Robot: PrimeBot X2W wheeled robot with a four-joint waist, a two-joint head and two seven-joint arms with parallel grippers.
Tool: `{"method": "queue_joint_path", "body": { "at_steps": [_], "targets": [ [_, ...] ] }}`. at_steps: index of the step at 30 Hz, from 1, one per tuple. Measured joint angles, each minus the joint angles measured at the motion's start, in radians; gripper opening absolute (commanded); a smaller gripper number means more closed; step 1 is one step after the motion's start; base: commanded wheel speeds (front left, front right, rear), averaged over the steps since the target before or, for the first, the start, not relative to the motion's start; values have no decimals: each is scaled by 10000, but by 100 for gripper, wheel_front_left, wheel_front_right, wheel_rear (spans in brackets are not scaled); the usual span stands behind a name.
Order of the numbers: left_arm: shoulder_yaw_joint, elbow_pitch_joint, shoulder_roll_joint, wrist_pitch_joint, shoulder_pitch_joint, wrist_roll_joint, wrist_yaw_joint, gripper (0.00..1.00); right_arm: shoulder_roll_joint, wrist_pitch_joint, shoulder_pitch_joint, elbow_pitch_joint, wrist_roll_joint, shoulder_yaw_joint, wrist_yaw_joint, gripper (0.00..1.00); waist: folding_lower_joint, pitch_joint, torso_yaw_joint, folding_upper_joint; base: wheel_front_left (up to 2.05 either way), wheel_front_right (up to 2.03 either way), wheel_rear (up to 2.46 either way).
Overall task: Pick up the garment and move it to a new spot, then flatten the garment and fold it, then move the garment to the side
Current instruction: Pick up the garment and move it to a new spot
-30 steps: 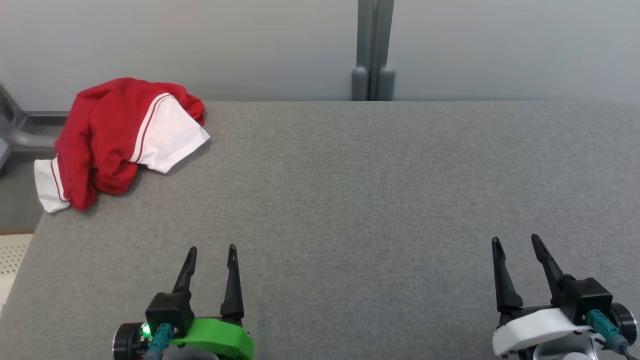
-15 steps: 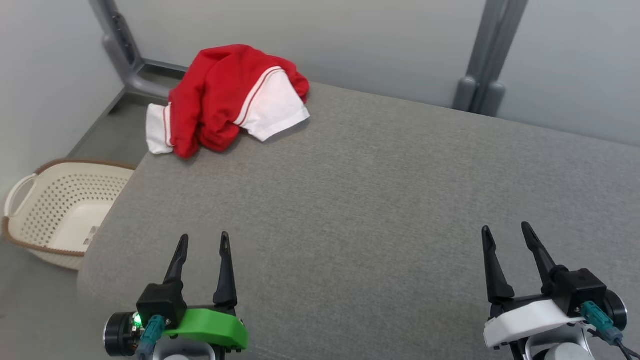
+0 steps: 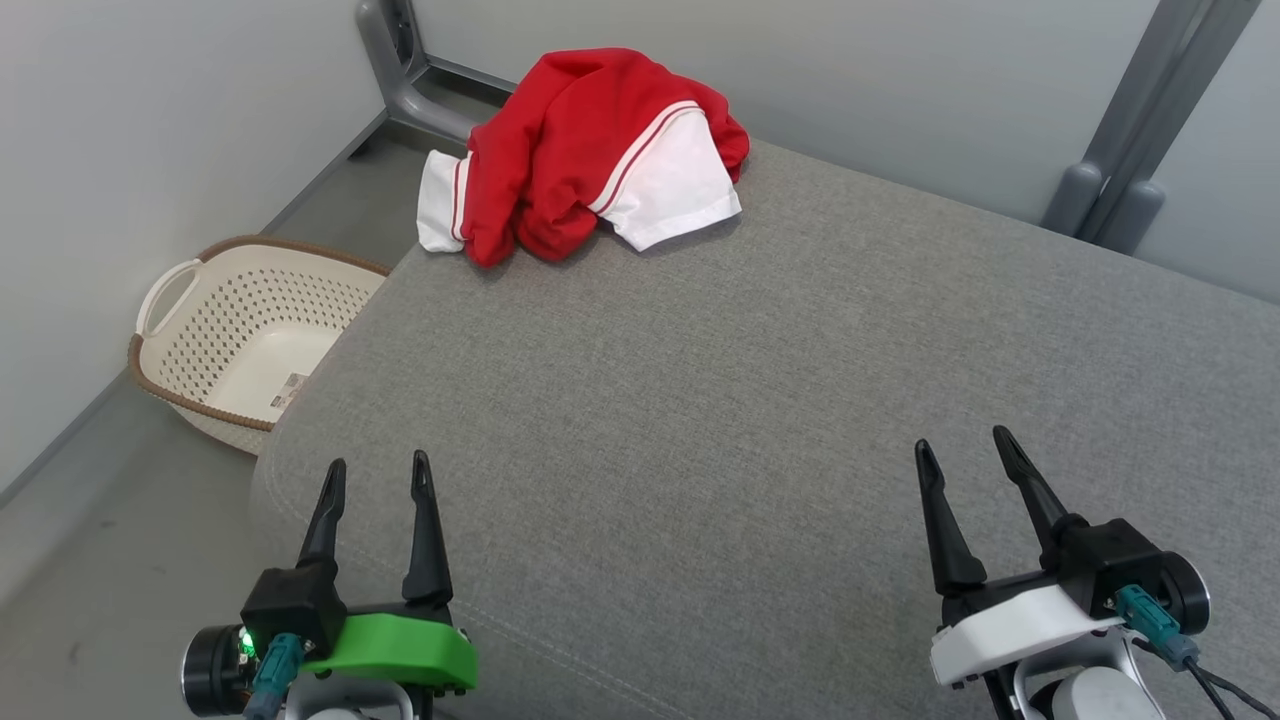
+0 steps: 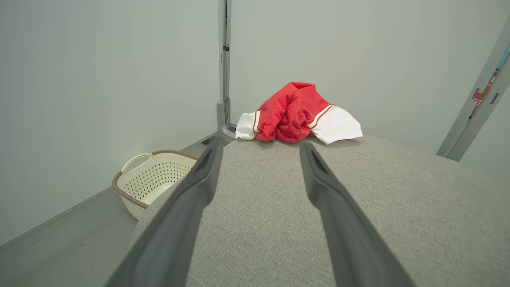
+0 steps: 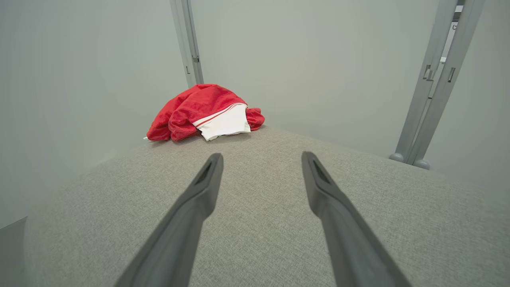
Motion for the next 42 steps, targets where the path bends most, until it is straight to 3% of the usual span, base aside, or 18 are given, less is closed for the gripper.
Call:
{"method": "queue_joint_path", "body": {
  "at_steps": [10,17,22,28,35,42],
  "targets": [
    [123,-29,-2,2,127,-136,-61,100,2,0,198,-209,35,-267,0,100,0,-32,-17,0,0,0,0],
    [1436,-1003,40,2,-542,-529,-224,100,6,0,-246,-805,-629,-293,2,100,0,276,-205,0,0,0,0],
    [2337,-1080,1028,-2,-2947,-155,-815,100,10,0,-765,-1074,-1189,-343,4,100,0,805,-581,0,0,0,0],
    [2366,773,2324,608,-6212,54,-1417,100,6,0,-1293,-1344,-1570,-351,4,100,0,1745,-1274,0,0,0,0],
    [2027,3605,2635,1689,-8414,-336,-1950,100,-8,0,-1682,-1634,-1728,-466,4,100,0,3126,-2263,0,0,0,0],
    [1718,5942,2782,2600,-8990,-715,-2199,100,-8,0,-2028,-1885,-1787,-600,4,100,1,4442,-3093,0,0,0,0]
  ]
}}
